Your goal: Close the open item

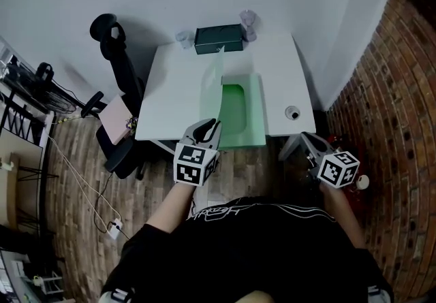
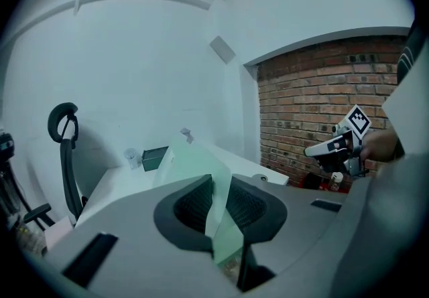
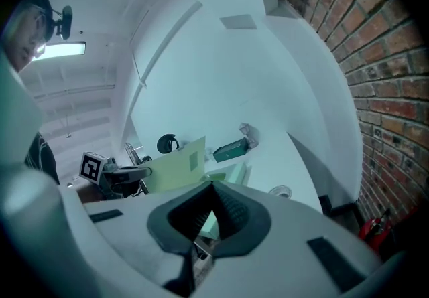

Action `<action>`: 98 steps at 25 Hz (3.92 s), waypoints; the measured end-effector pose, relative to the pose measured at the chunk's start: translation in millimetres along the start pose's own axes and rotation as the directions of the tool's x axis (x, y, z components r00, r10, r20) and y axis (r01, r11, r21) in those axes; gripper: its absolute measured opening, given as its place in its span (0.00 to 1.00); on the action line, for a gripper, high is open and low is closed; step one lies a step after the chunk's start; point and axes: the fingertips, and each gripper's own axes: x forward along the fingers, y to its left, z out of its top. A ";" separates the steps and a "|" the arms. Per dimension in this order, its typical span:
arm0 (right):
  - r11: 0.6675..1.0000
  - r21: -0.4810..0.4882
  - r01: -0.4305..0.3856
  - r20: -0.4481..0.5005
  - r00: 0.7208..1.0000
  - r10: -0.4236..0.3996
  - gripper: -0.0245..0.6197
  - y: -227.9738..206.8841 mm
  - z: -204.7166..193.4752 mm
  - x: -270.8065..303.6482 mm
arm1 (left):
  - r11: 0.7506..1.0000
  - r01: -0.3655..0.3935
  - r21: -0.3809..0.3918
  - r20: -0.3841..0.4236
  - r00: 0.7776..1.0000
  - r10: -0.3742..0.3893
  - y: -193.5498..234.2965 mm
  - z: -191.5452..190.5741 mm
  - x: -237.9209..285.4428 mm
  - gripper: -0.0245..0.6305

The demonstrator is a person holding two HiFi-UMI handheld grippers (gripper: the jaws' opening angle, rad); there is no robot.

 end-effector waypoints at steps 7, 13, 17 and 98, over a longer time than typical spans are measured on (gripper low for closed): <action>1.000 0.009 -0.005 -0.011 1.000 0.005 0.05 -25.0 2.4 -16.5 | 1.000 0.009 0.030 -0.036 0.999 -0.008 -31.3 -7.9 26.3 0.15; 1.000 0.018 0.009 -0.017 1.000 -0.009 0.05 -48.2 4.4 -34.8 | 0.997 0.027 0.074 -0.092 0.996 -0.020 -57.5 -23.7 52.5 0.15; 1.000 0.019 0.021 -0.026 0.999 -0.021 0.05 -64.5 5.1 -43.9 | 0.994 0.040 0.102 -0.134 0.991 -0.026 -72.4 -35.5 69.7 0.15; 0.902 -0.051 -0.428 0.000 0.903 0.429 0.04 214.3 -73.5 -127.7 | 0.878 0.424 -0.223 0.195 0.902 -0.386 -173.7 -37.4 -200.0 0.11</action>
